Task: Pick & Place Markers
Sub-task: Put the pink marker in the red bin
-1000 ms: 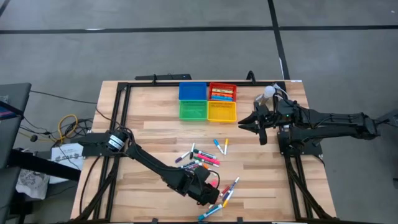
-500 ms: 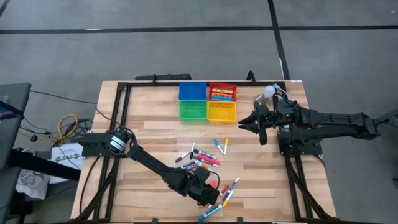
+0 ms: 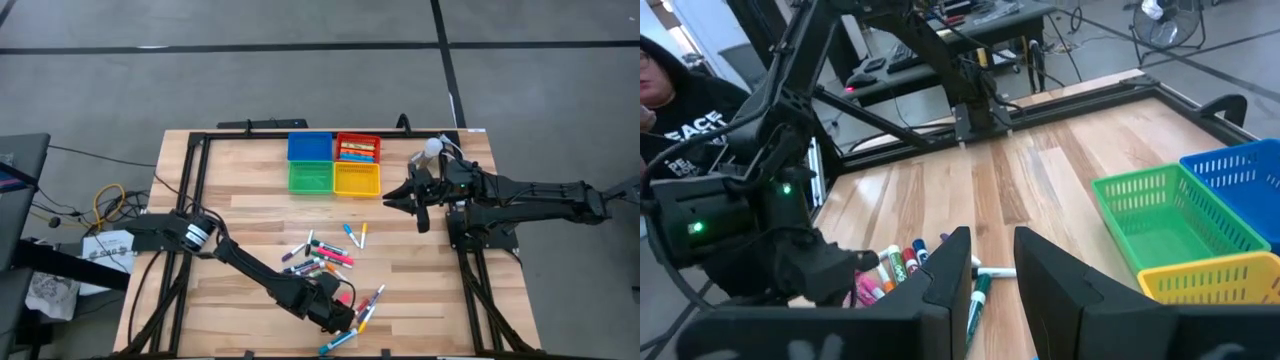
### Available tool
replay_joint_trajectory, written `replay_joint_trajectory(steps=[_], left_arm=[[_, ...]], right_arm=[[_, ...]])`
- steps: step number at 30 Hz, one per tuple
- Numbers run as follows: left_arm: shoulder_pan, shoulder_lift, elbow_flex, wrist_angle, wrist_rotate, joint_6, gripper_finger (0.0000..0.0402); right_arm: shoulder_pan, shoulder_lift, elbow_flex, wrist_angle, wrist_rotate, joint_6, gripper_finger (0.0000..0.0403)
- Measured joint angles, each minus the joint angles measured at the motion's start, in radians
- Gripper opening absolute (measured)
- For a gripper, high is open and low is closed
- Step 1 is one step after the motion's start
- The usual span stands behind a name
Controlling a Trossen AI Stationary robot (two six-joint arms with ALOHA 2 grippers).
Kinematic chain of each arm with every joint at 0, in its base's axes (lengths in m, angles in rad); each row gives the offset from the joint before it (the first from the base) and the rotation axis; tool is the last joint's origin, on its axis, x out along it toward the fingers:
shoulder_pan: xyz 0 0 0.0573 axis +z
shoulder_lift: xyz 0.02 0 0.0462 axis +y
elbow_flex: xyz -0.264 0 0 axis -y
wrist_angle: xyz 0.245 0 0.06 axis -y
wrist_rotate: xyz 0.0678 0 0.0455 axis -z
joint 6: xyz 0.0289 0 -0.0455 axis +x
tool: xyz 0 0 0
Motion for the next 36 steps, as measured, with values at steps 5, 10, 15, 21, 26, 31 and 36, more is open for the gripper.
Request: replay_joint_trajectory(steps=[5, 10, 15, 21, 26, 31, 36], left_arm=[[0.008, 0.037, 0.022, 0.000, 0.047, -0.009, 0.0141], [0.010, 0.050, 0.021, -0.011, 0.059, -0.041, 0.0141], [0.020, 0.052, 0.021, -0.030, 0.084, -0.046, 0.0141], [0.030, 0.047, 0.022, -0.143, 0.115, -0.068, 0.0141], [0.037, 0.044, 0.022, -0.179, 0.144, -0.082, 0.0141], [0.046, 0.041, 0.022, -0.194, 0.139, -0.082, 0.0141], [0.057, 0.041, 0.022, -0.195, 0.153, -0.082, 0.0141]], right_arm=[[0.000, 0.000, 0.000, 0.000, 0.000, 0.000, 0.0070], [0.000, 0.000, 0.000, 0.000, 0.000, 0.000, 0.0070], [0.000, 0.000, 0.000, 0.000, 0.000, 0.000, 0.0070], [0.000, 0.000, 0.000, 0.000, 0.000, 0.000, 0.0070], [0.001, 0.000, 0.000, 0.000, 0.000, -0.001, 0.0070], [0.001, 0.000, 0.000, 0.000, 0.000, -0.002, 0.0070], [0.001, 0.000, 0.000, 0.000, 0.000, -0.003, 0.0070]])
